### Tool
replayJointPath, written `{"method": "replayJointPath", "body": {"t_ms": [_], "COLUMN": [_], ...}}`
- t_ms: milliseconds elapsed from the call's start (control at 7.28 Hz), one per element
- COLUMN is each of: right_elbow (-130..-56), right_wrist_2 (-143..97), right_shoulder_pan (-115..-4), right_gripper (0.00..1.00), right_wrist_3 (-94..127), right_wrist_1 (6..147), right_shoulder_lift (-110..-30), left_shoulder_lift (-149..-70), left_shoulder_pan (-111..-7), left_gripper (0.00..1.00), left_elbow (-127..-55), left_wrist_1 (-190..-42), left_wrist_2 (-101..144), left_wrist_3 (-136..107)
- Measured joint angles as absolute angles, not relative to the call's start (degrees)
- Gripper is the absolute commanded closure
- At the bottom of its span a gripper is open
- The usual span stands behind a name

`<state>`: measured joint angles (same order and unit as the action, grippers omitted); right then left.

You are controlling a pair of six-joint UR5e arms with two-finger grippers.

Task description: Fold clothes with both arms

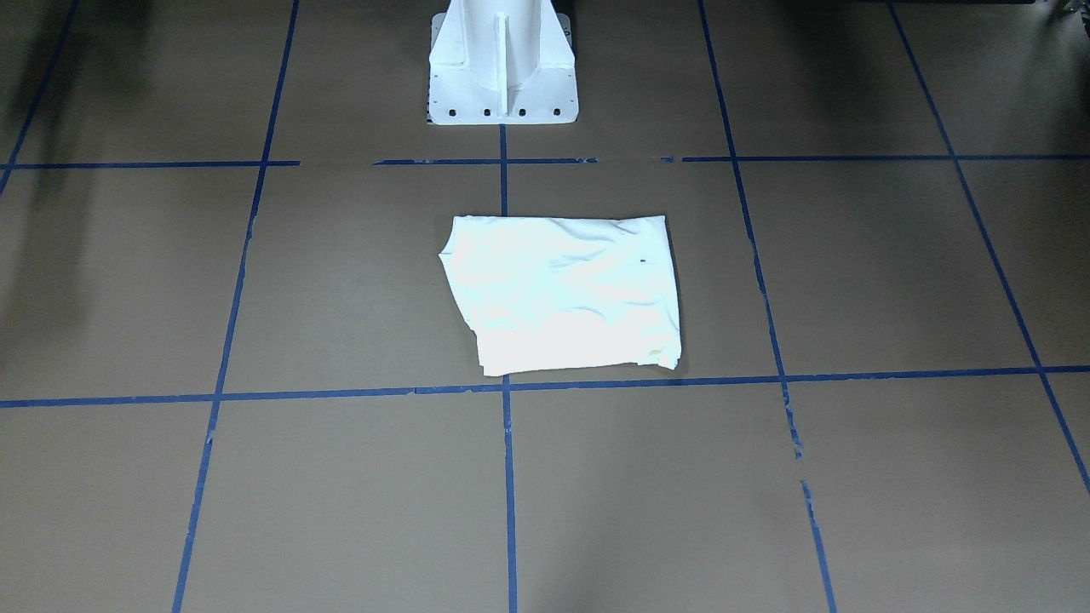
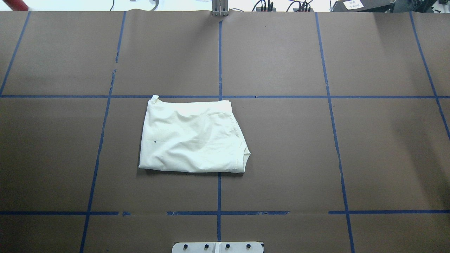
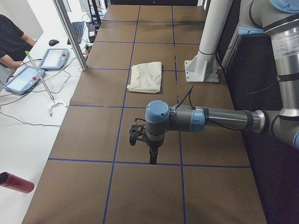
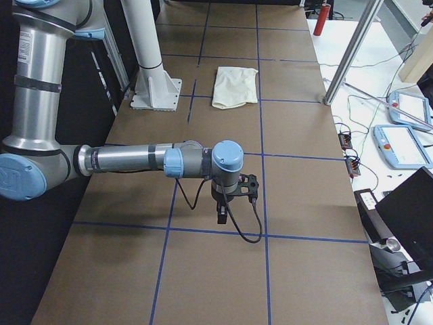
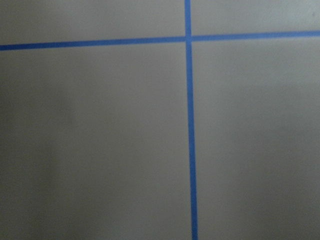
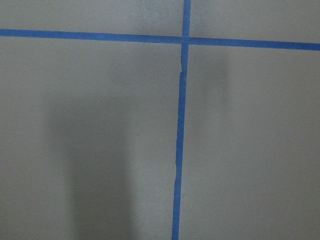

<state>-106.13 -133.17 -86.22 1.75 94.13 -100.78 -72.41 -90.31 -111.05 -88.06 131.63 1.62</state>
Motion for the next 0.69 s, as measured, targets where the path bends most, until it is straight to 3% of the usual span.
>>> {"method": "replayJointPath", "body": {"t_ms": [687], "right_elbow": [-106.09], "right_wrist_2": [-133.18], "right_shoulder_pan": [-86.22], "right_gripper": [0.00], "right_wrist_3": [2.20], "right_wrist_1": [94.12], "right_shoulder_lift": [-100.76], "left_shoulder_lift": [-72.70], "left_shoulder_pan": [-87.57], "left_gripper": [0.00], "left_elbow": [-110.29], "left_wrist_1": [-87.89], "left_wrist_2": [131.76], "left_wrist_3": [2.40]}}
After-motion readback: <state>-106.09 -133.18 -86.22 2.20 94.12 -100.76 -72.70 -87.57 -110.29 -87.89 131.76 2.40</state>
